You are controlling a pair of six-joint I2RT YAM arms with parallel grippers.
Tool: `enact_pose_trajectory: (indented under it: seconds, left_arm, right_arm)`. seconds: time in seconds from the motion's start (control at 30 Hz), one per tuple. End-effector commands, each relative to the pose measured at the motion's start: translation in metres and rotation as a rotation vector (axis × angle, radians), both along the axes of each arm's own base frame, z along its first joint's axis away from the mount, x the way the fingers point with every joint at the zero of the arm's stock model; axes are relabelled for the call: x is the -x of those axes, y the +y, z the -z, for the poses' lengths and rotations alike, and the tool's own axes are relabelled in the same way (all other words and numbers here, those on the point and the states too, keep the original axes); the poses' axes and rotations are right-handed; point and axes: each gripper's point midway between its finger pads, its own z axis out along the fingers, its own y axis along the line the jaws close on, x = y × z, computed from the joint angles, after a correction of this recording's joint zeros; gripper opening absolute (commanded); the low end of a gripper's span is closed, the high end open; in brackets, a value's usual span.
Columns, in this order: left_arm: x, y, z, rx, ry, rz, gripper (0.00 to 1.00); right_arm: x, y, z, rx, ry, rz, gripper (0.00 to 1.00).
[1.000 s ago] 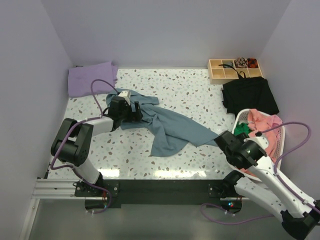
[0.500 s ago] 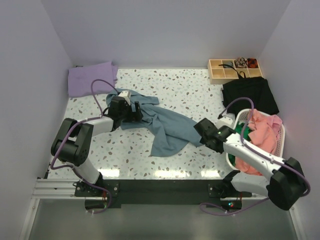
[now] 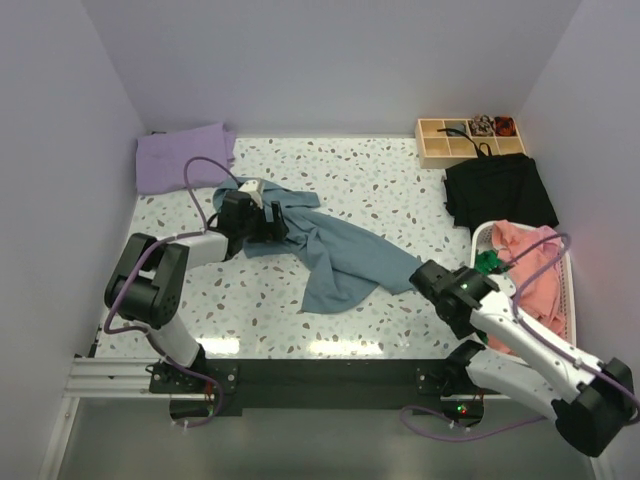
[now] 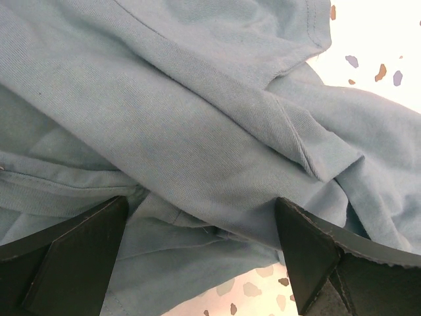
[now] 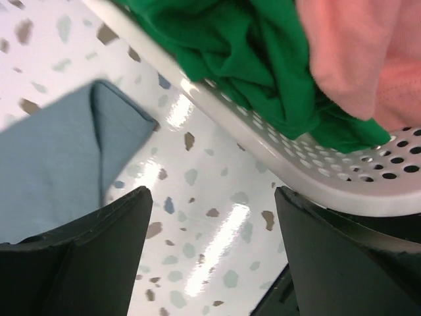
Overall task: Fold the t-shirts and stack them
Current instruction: Move the tshirt to the center of the board
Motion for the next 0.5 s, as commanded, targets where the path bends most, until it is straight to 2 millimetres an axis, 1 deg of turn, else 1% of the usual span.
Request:
enact_pose_trajectory:
  seconds: [0.0, 0.03, 0.07, 0.1, 0.17, 0.23, 0.27, 0.3, 0.37, 0.4, 0.43, 0.47]
  left_arm:
    - [0.027, -0.002, 0.034, -0.007, 0.144, 0.051, 1.0]
    - [0.028, -0.002, 0.034, -0.005, 0.146, 0.055, 1.0]
    - [0.027, -0.002, 0.034, -0.006, 0.143, 0.054, 1.0]
    - [0.028, -0.002, 0.036, -0.006, 0.147, 0.055, 1.0]
    - [0.027, -0.003, 0.036, -0.003, 0.148, 0.059, 1.0]
    - [0.029, -0.003, 0.039, -0.002, 0.157, 0.062, 1.0]
    - [0.029, -0.003, 0.039, -0.001, 0.155, 0.062, 1.0]
    - [0.029, -0.003, 0.039, -0.002, 0.155, 0.061, 1.0]
    - [0.028, -0.003, 0.039, -0.001, 0.155, 0.062, 1.0]
    - [0.028, -0.004, 0.037, 0.001, 0.152, 0.063, 1.0]
    - [0.029, -0.003, 0.037, -0.003, 0.153, 0.062, 1.0]
    - [0.028, -0.002, 0.035, -0.007, 0.149, 0.061, 1.0]
  right_arm:
    - [0.029, -0.057, -0.033, 0.148, -0.118, 0.175, 0.85]
    - [0.022, -0.062, -0.043, 0.173, -0.17, 0.151, 0.95]
    - [0.022, -0.065, -0.047, 0.189, -0.17, 0.114, 0.99]
    - [0.022, -0.065, -0.049, 0.168, -0.194, 0.113, 0.99]
    - [0.023, -0.063, -0.047, 0.157, -0.18, 0.098, 0.99]
    - [0.003, -0.046, -0.047, 0.141, -0.191, 0.002, 0.99]
    - [-0.002, -0.039, -0.044, 0.166, -0.132, -0.1, 0.99]
    - [-0.01, -0.028, -0.042, 0.136, -0.14, -0.108, 0.99]
    - [-0.014, -0.013, -0.025, 0.13, -0.039, -0.161, 0.99]
    - [-0.023, -0.004, -0.019, 0.114, -0.041, -0.173, 0.99]
    - [-0.022, -0.002, -0.006, 0.149, 0.039, -0.189, 0.99]
    - [-0.021, 0.0, 0.0, 0.142, 0.065, -0.165, 0.99]
